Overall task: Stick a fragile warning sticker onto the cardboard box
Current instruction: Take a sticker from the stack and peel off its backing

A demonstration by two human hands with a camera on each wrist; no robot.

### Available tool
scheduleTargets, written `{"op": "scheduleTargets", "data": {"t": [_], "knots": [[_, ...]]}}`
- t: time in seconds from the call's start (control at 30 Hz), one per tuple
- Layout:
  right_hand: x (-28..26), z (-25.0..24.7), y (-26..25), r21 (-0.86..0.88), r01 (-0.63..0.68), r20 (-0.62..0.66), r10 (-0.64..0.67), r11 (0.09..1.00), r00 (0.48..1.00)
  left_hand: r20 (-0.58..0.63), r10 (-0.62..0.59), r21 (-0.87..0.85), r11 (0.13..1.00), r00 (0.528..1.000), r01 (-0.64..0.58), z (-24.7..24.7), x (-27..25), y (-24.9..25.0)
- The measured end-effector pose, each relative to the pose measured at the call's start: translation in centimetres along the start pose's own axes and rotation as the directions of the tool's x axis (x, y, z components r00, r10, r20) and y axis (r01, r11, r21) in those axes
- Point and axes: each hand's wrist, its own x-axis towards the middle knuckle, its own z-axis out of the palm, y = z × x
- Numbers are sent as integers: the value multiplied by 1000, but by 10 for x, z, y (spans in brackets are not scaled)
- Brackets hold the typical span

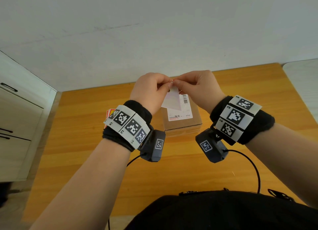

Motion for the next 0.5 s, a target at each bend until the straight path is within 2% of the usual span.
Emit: {"op": "scheduleTargets", "data": {"t": [0.2,0.33,0.5], "knots": [[4,2,4,74,-53,6,53,996,999,-1,-19,-36,999,1000,19,2,1,-5],[7,9,6,107,-101,-37,105,989,994,30,-113,-119,986,993,116,2,-2,-14],[12,19,8,120,-148,-63,156,982,986,42,-244,-124,961,969,247,-8,-10,-38]]}}
